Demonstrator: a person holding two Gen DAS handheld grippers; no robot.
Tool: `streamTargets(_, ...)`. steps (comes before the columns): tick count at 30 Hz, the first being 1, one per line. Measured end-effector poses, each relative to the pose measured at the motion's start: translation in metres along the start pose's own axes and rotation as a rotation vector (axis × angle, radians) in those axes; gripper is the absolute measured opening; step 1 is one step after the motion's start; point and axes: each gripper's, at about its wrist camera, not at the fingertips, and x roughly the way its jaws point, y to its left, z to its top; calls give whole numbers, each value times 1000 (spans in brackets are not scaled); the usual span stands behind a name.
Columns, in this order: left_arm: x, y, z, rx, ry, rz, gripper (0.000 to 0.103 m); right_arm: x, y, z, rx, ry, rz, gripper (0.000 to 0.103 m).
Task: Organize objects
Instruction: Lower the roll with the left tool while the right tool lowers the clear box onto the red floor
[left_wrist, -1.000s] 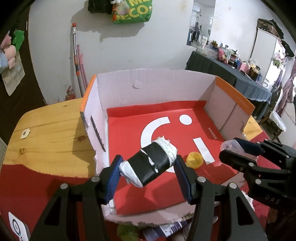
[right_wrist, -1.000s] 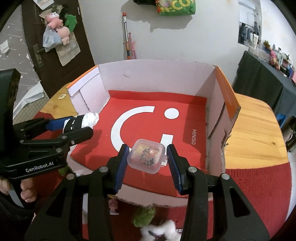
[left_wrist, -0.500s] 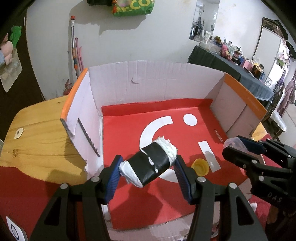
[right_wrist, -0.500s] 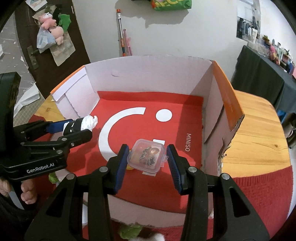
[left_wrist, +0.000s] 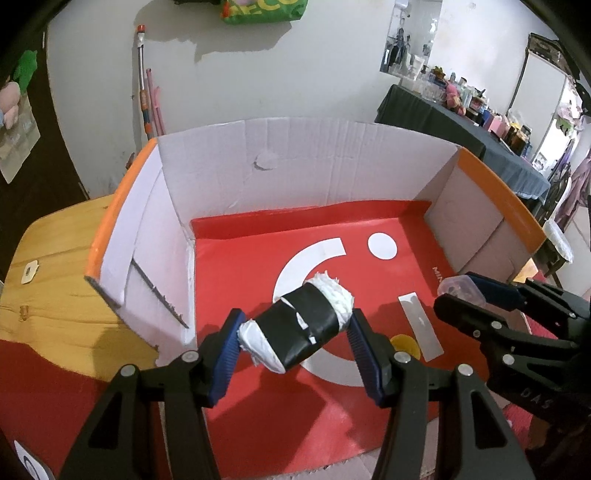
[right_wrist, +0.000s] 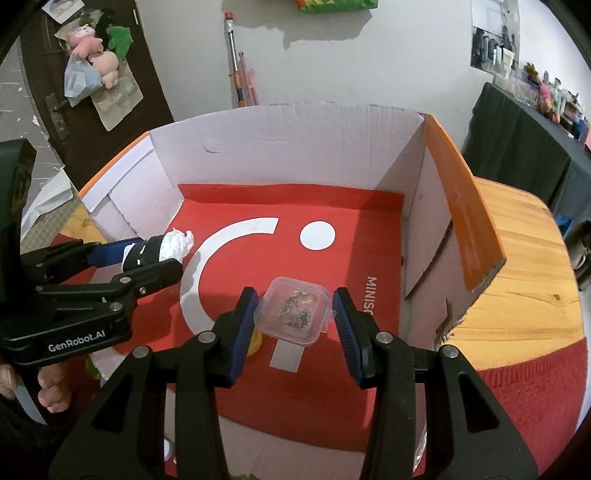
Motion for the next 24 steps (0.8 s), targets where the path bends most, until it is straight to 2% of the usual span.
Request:
streamTargets(15, 18, 9, 16, -51, 52, -24, 59, 15, -3, 18, 22, 55, 20, 41)
streamTargets(24, 28, 10, 20, -64, 77, -12, 59, 22, -6, 22, 27, 79, 11, 41)
